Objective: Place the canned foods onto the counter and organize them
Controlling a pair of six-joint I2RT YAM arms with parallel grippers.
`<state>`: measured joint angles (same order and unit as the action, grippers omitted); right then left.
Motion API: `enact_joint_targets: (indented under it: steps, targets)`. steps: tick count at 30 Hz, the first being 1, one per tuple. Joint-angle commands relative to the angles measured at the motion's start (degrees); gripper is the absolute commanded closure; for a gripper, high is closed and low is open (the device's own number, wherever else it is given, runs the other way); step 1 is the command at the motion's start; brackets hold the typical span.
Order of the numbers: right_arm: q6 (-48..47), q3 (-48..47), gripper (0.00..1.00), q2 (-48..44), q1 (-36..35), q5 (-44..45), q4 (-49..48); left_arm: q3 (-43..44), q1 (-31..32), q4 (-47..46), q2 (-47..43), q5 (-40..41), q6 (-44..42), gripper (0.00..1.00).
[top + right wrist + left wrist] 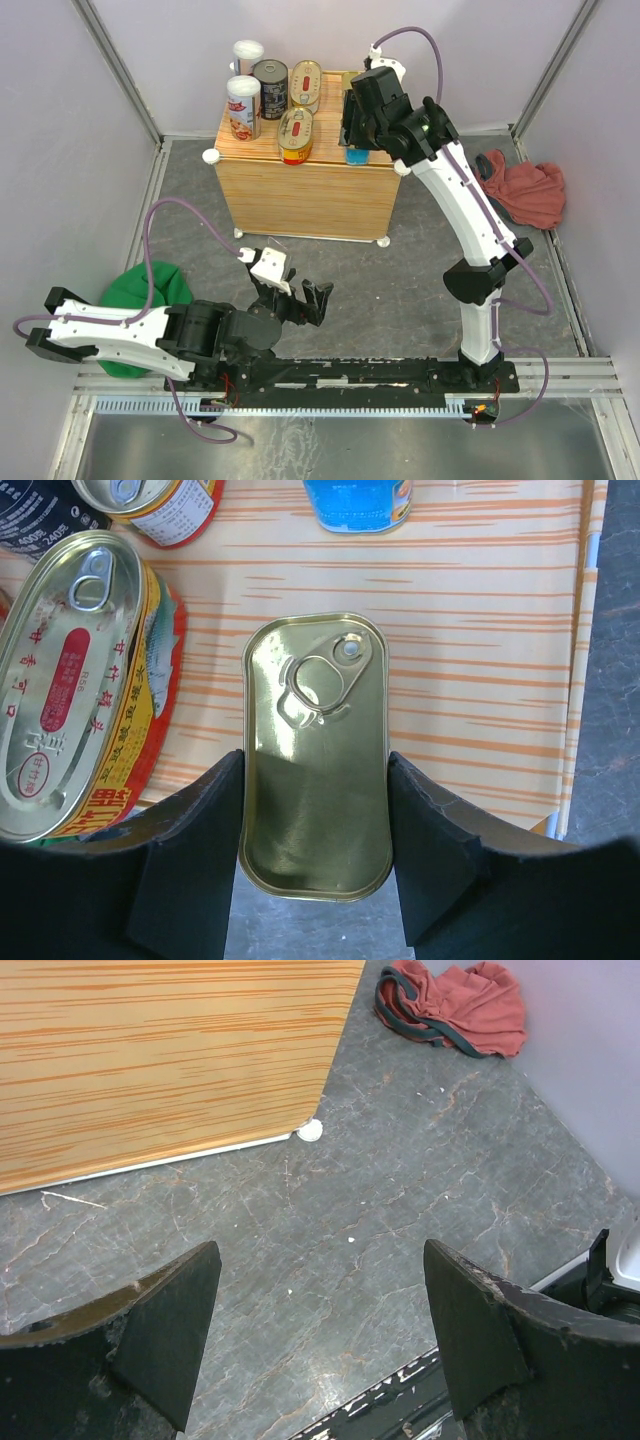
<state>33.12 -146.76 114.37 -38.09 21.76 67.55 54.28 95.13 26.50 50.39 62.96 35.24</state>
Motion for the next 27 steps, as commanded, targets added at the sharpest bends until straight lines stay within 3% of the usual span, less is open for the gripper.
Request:
enact_joint_targets:
  steps: [1,12,23,27]
  targets:
    - [0.6,0.7,0.70,1.5,0.5,1.6,1.1,-0.2,0.4,-2.0,-1.1,2.5,-1.9,0.12]
    - [1.7,1.1,0.50,0.9,0.5,2.2,0.2,0.1,0.4,-0.6,-0.9,2.5,-0.7,0.11]
    - [1.6,0.9,0.18,-0.6,0.5,1.5,-0.4,1.2,0.4,0.0,-0.5,2.3,-0.4,0.11]
    - [1.2,0.8,0.17,-1.8,0.5,1.7,-0.6,1.9,0.4,0.9,0.0,2.6,0.2,0.11]
